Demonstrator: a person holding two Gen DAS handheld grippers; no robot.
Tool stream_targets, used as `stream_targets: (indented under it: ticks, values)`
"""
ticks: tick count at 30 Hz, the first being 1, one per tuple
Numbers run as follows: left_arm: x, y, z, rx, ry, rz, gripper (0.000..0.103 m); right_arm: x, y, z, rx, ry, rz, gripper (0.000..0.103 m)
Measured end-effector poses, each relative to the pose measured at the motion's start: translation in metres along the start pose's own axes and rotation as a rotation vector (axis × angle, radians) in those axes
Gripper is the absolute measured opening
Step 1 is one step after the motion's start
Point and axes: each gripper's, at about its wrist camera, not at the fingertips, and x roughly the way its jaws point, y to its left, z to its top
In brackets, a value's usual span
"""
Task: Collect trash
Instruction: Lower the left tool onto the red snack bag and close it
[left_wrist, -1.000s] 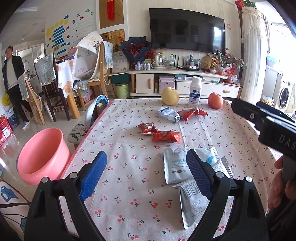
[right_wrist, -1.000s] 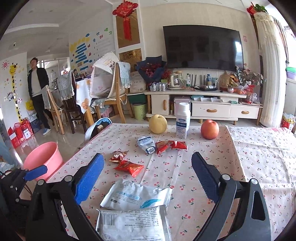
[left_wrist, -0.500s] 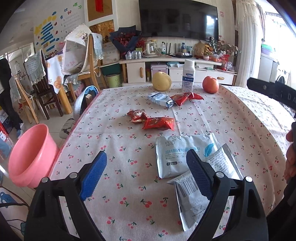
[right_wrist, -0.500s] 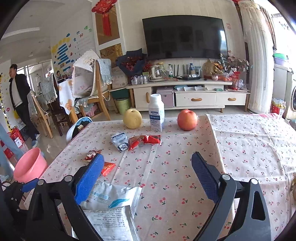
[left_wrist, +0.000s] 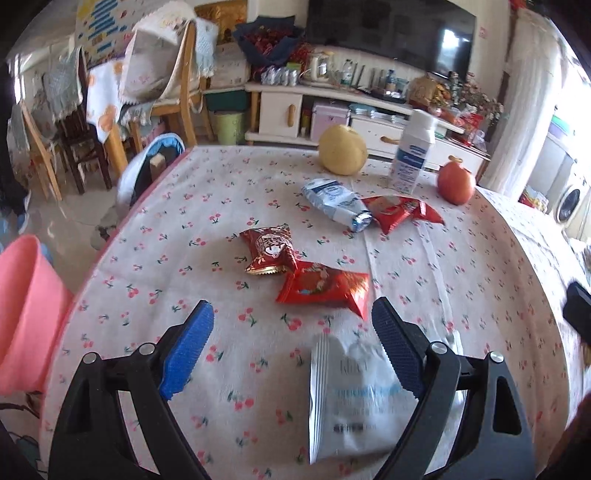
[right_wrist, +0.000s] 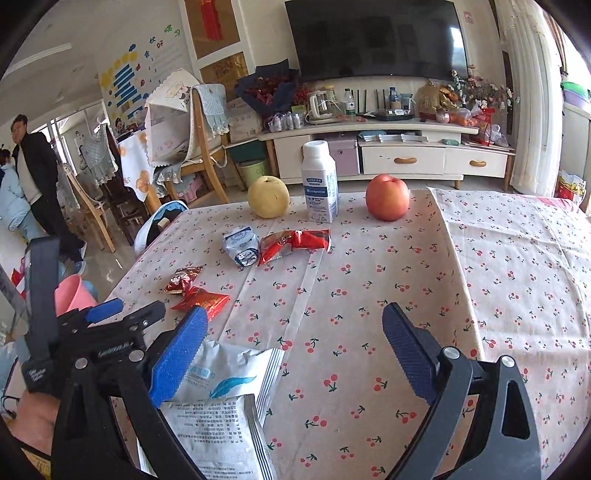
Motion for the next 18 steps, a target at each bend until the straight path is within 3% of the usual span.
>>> stream_targets:
  ticks: [4,11,14,18]
  values:
    - [0.035,0.014,0.016,-0.088,0.047,0.031,0.088,0.005,-0.002,0.001,0.002,0.015,0.011,0.094]
    - [0.077,0.025,0.034,-0.156,0.109,0.042,0.072,0.015,-0.001,0.0,-0.015,0.054,0.037,0.094]
    - [0.086,0.024,0.038,-0.154,0.117,0.041,0.063,0.02,0.002,-0.002,-0.026,0.076,0.047,0.094]
    - [0.091,0.021,0.042,-0.122,0.101,0.051,0.044,0.026,0.007,-0.005,-0.048,0.106,0.056,0.094]
